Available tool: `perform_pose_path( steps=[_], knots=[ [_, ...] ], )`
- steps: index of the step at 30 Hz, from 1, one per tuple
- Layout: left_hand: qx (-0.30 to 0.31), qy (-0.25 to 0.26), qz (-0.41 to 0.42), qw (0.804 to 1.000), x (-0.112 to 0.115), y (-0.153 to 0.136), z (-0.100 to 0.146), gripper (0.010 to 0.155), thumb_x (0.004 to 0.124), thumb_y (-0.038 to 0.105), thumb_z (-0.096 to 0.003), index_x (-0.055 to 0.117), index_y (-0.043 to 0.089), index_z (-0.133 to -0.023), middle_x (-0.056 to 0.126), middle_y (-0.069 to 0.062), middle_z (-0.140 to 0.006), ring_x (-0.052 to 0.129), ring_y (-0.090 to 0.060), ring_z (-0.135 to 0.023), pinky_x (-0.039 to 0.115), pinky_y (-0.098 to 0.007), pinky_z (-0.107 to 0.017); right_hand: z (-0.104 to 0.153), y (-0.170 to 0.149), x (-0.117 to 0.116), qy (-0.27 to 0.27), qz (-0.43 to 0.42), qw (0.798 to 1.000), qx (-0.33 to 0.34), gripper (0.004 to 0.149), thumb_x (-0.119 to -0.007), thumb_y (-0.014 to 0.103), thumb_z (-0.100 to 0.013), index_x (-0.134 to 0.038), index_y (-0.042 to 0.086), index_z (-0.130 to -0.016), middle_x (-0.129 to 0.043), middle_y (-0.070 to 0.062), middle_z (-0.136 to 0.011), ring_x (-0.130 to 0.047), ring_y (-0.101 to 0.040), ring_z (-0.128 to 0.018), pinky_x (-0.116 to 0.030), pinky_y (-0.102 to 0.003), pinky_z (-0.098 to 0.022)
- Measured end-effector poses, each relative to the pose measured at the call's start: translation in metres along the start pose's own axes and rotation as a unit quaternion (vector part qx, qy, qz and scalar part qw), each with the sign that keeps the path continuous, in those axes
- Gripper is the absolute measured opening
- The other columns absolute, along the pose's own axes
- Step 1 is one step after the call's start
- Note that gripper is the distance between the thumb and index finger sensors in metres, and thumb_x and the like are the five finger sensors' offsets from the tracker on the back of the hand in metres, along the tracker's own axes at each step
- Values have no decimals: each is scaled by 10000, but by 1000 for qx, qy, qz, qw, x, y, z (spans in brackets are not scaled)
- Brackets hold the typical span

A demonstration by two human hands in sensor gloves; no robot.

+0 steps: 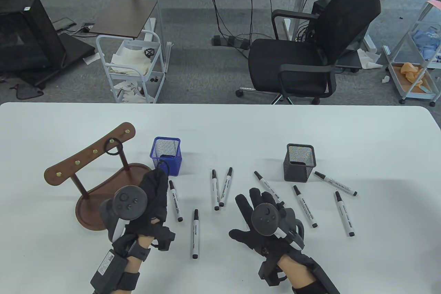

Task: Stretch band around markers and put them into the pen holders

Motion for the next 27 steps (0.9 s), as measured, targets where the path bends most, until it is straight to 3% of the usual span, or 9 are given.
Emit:
perform_pose_path(
  steps=[11, 18, 22, 27],
  knots=[
    [54, -131, 52, 989, 65, 44, 9, 420, 635, 369, -633, 691, 132, -975, 886, -145, -988, 865, -417, -931, 676, -644, -694, 2, -6, 15, -35, -37, 999, -11, 785, -823, 530, -442, -445, 334, -1102, -472, -27, -1231, -524, -371, -1085, -501, -564, -805],
    [93, -212, 62, 971, 96, 58, 13, 407, 664, 378, -625, 749, 148, -950, 915, -150, -965, 859, -437, -933, 653, -665, -697, -4, -13, 15, -6, -170, 985, 13, 716, -798, 485, -463, -500, 283, -1081, -628, -4, -1122, -685, -292, -967, -598, -506, -758],
    [106, -243, 67, 962, 110, 61, 16, 402, 683, 382, -619, 772, 152, -937, 922, -148, -960, 860, -441, -931, 650, -670, -697, -10, -13, 10, 25, -258, 965, 32, 662, -771, 483, -472, -553, 272, -1061, -683, 4, -1075, -729, -274, -925, -627, -493, -735],
    [119, -275, 80, 951, 119, 61, 17, 395, 710, 376, -614, 791, 154, -930, 924, -150, -964, 857, -443, -935, 641, -675, -700, -16, -13, 5, 41, -283, 958, 31, 589, -766, 462, -486, -608, 284, -1025, -728, 23, -1028, -759, -254, -888, -647, -482, -720]
  ],
)
Point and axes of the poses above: the tracker on the back of each hand, its own y axis roughly to the thumb side, its own z axis roughly from the fingertips to the wrist, x = y × z, the point moved 4 cm from there along -z, roughly from the wrist to the fingertips
